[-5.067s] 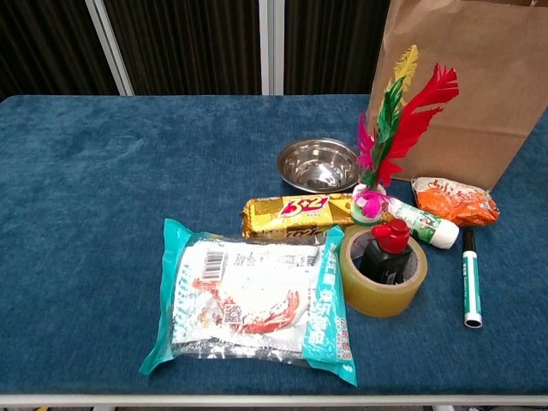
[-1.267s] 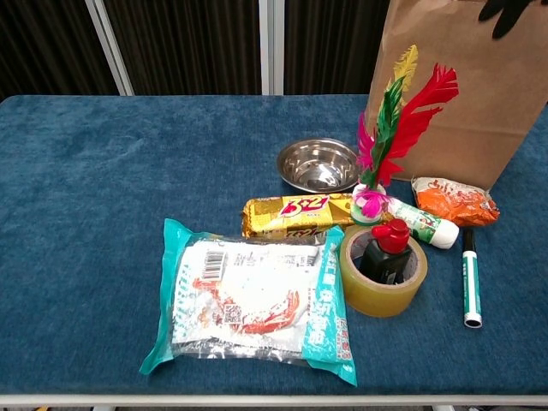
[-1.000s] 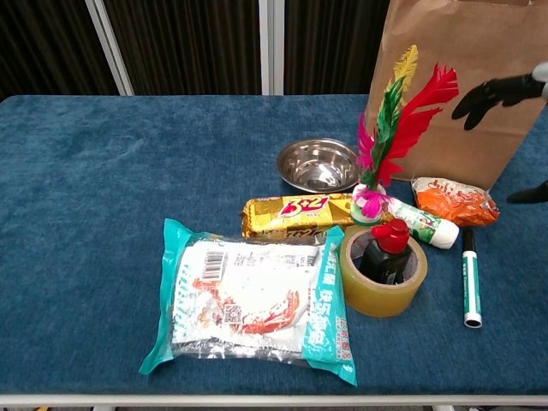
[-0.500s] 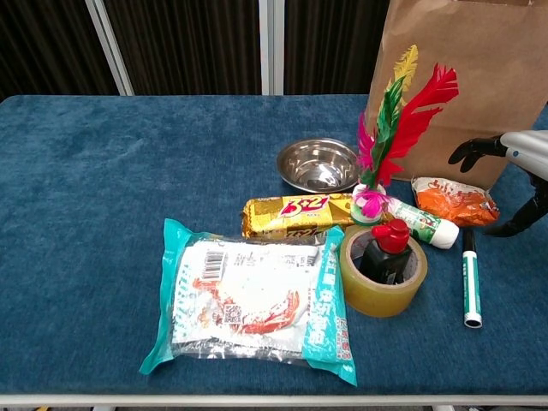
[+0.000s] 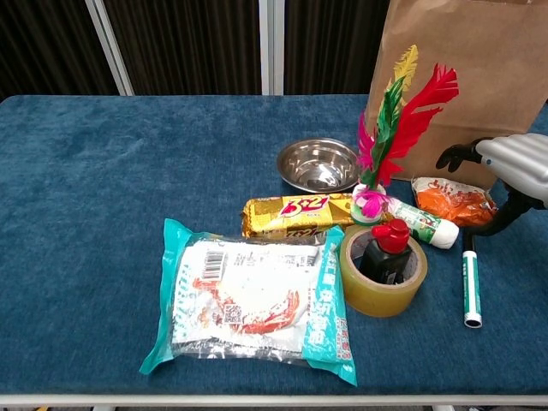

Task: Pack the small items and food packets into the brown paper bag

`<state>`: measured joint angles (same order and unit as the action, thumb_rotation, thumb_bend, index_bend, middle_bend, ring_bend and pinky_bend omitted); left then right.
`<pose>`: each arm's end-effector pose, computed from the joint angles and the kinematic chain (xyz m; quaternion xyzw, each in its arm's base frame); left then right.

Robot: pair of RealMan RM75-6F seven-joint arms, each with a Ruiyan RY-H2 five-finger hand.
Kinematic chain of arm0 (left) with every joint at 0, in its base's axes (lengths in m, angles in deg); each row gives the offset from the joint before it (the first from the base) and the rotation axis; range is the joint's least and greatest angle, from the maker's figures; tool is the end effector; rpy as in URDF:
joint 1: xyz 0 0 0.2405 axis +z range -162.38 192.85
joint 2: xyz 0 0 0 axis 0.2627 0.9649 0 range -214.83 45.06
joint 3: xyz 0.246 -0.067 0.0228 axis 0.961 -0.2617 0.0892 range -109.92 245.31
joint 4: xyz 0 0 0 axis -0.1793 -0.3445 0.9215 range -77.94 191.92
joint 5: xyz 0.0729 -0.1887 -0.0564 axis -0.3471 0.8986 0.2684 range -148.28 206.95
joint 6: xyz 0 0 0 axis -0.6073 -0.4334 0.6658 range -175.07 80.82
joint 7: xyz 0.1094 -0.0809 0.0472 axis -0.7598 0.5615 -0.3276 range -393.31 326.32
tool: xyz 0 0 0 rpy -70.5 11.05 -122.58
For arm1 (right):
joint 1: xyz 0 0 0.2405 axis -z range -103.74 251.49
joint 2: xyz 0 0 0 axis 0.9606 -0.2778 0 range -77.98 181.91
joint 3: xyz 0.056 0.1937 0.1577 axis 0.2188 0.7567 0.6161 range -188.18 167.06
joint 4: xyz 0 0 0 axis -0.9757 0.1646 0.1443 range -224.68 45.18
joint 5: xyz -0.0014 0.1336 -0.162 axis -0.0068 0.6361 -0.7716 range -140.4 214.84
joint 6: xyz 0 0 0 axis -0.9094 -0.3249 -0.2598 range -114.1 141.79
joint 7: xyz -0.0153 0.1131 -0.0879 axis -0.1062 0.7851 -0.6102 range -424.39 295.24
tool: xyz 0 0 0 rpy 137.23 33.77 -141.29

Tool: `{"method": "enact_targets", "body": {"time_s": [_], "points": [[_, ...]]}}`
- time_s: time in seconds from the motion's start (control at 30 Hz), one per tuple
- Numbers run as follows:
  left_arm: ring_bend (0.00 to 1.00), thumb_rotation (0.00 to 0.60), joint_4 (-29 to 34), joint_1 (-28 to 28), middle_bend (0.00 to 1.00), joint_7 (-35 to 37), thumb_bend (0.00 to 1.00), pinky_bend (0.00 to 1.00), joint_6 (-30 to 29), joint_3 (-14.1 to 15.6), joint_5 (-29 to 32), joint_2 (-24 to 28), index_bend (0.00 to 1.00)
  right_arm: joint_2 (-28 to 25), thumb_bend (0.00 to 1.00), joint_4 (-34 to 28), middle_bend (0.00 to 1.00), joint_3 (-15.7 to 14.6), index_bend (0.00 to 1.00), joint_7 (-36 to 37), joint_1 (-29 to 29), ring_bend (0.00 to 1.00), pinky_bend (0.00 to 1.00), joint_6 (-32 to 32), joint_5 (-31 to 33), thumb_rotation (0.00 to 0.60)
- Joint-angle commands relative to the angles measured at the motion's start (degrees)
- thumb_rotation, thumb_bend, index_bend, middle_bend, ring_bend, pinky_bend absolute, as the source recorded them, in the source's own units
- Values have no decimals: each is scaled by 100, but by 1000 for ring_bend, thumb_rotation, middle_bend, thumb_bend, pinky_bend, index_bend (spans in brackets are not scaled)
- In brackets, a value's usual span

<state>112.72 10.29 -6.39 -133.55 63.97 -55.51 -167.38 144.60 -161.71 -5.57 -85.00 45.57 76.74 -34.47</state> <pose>-0.3933 0.1887 0.1289 -0.5326 -0.4216 -0.4473 0.5819 -0.2565 -0.3005 -0.0148 0.7217 -0.3526 0.2980 0.5158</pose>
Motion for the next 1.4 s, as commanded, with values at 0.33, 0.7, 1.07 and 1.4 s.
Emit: {"method": "enact_targets", "body": {"time_s": [0.33, 0.7, 1.07, 1.4], "points": [[0, 600, -122, 8, 59, 103, 137, 118, -20, -3, -18, -51, 80, 380, 0, 488, 248, 99, 256, -11, -90, 136, 168, -215, 88, 600], [0, 600, -146, 28, 59, 137, 136, 119, -37, 2, -25, -44, 80, 649, 47, 735, 299, 230, 323, 45, -123, 179, 265, -314, 231, 600], [0, 600, -112, 21, 59, 114, 137, 119, -38, 4, -42, -34, 80, 768, 309, 892, 556, 295, 659, 156, -40, 475, 627, 144, -9, 600], [0, 600, 3, -2, 59, 51, 135, 118, -60, 2, -76, 3, 80, 263, 394, 29, 592, 326, 705, 277, 107, 508, 666, 861, -551, 600]]}}
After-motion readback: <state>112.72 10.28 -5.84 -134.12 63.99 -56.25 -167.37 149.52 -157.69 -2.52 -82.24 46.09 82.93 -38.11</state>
